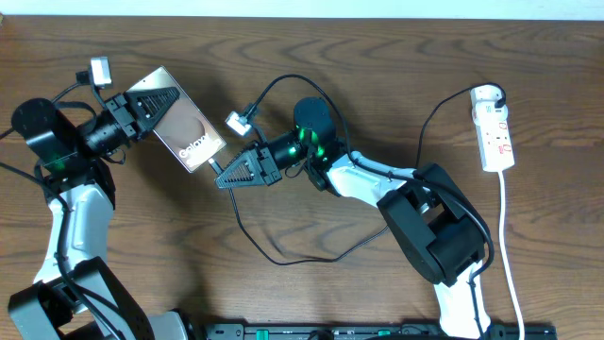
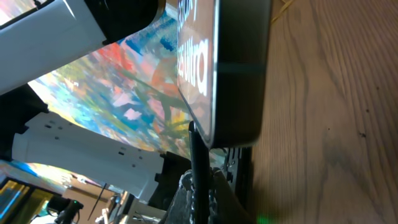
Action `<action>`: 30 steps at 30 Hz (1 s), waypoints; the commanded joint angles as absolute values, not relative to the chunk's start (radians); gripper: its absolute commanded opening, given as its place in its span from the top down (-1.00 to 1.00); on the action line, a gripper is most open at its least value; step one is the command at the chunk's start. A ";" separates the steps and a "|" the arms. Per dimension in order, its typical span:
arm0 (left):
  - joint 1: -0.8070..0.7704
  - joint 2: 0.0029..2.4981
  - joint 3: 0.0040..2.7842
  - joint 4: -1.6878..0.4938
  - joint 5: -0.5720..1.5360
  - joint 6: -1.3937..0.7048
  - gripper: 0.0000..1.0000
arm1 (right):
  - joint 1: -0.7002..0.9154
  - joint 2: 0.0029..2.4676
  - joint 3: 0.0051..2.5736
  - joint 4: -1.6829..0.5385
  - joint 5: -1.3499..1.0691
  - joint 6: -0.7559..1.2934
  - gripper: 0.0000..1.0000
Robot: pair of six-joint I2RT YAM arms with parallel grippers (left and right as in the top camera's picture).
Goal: Plug charger to phone and switch on socket
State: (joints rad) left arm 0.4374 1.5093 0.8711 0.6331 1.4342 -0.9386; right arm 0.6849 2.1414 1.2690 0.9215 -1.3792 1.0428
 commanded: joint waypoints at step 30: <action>0.390 1.498 0.875 0.638 1.571 -0.891 0.85 | 0.664 2.127 1.279 0.925 -1.293 1.078 0.98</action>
